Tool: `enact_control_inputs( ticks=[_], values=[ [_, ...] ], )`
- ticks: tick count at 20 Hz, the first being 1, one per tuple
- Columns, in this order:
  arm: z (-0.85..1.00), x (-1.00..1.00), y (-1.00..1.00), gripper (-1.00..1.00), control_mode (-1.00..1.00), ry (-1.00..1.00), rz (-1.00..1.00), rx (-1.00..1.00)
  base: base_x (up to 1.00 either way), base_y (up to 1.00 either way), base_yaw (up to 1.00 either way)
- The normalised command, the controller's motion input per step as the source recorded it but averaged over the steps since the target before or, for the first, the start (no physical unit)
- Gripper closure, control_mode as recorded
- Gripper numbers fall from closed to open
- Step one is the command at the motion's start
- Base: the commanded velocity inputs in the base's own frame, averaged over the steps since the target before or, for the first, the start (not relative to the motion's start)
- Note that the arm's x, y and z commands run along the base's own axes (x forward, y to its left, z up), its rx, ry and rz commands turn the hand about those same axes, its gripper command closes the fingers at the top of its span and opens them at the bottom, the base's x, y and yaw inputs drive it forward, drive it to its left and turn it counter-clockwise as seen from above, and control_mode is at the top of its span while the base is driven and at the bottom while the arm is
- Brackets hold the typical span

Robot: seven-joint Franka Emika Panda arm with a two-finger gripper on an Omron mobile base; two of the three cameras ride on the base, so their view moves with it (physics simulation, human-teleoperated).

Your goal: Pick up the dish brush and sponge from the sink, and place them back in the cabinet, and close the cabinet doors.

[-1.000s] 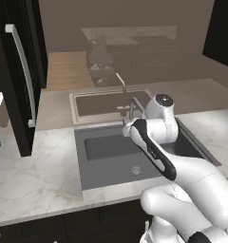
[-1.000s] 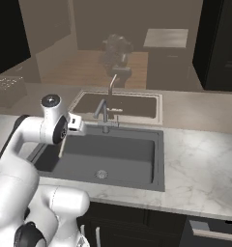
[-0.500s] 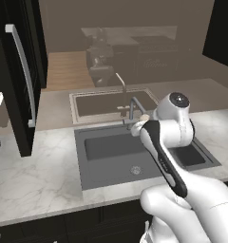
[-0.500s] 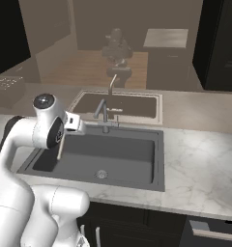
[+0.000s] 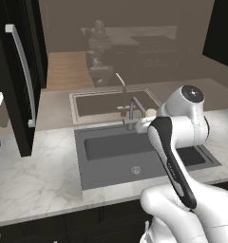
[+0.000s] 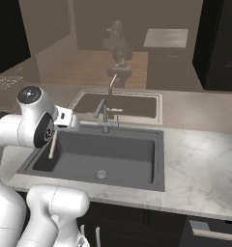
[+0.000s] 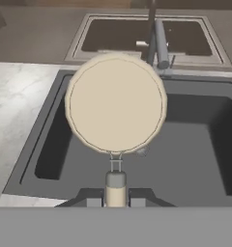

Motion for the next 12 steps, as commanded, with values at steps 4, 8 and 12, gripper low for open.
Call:
enact_control_inputs(
  ticks=[4,8,12],
  values=[
    [0.37,-0.33,0.00,1.00,-1.00,0.00,0.00,0.00,0.00,0.00,0.00],
    [0.25,-0.49,-0.11,1.00,-1.00,0.00,0.00,0.00,0.00,0.00,0.00],
    [0.24,-0.43,-0.06,1.00,-1.00,0.00,0.00,0.00,0.00,0.00,0.00]
  ],
)
